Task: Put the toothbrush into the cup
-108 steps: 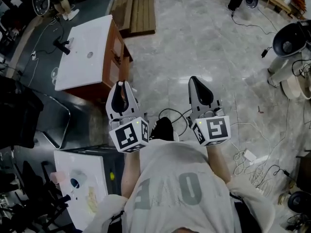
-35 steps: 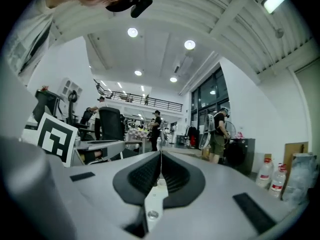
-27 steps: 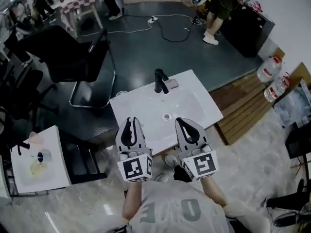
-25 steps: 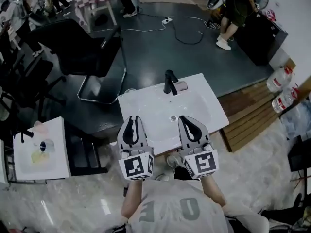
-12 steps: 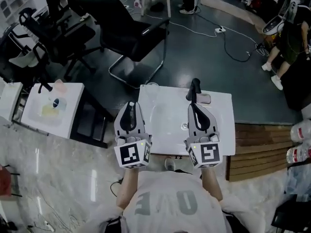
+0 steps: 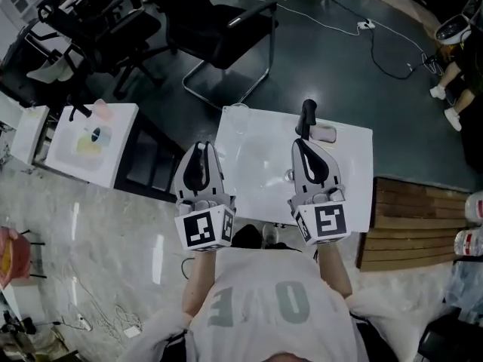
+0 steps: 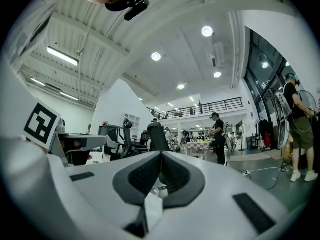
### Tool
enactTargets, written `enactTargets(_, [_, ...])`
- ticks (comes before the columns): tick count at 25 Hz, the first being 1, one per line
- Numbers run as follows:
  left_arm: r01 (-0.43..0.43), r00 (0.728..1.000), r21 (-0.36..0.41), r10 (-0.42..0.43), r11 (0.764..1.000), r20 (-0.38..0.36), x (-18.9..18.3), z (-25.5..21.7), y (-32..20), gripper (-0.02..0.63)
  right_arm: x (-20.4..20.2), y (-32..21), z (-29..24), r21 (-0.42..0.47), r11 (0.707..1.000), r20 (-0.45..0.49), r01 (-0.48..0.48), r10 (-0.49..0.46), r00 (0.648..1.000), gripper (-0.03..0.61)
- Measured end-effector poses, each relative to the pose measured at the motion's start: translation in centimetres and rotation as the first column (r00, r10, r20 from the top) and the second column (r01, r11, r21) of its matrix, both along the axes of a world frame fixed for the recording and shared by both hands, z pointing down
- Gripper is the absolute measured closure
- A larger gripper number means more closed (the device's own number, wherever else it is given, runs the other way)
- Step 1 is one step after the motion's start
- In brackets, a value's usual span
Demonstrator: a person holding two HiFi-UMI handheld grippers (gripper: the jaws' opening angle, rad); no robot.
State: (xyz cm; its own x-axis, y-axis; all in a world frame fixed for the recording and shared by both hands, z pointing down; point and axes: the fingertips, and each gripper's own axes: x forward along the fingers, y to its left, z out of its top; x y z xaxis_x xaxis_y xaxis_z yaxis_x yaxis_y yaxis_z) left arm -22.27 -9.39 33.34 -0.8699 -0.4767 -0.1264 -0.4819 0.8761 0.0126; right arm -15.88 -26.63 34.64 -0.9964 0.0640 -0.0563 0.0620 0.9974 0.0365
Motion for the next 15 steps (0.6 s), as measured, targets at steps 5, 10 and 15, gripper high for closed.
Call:
enactTargets(5, [-0.024,0.999,0.030,0.023,0.999,0.022,-1.0,-0.5,-0.5,0.538,-0.4,-0.1,-0.4,0.032,0.999,0.004,-0.014,0.014,1.000,0.548])
enactTargets(10, [-0.076,0.997,0.037,0.075,0.996,0.028,-2.2,-0.3,-0.8,0.538,-0.5,0.3,0.0,0.035,0.997,-0.002,-0.067,0.068,0.998,0.548])
enactTargets(15, [-0.106,0.994,0.045,0.105,0.993,0.024,-3.4,-0.1,-0.2,0.538,-1.0,0.8,0.5,0.022,0.993,-0.013,-0.112,0.112,0.994,0.548])
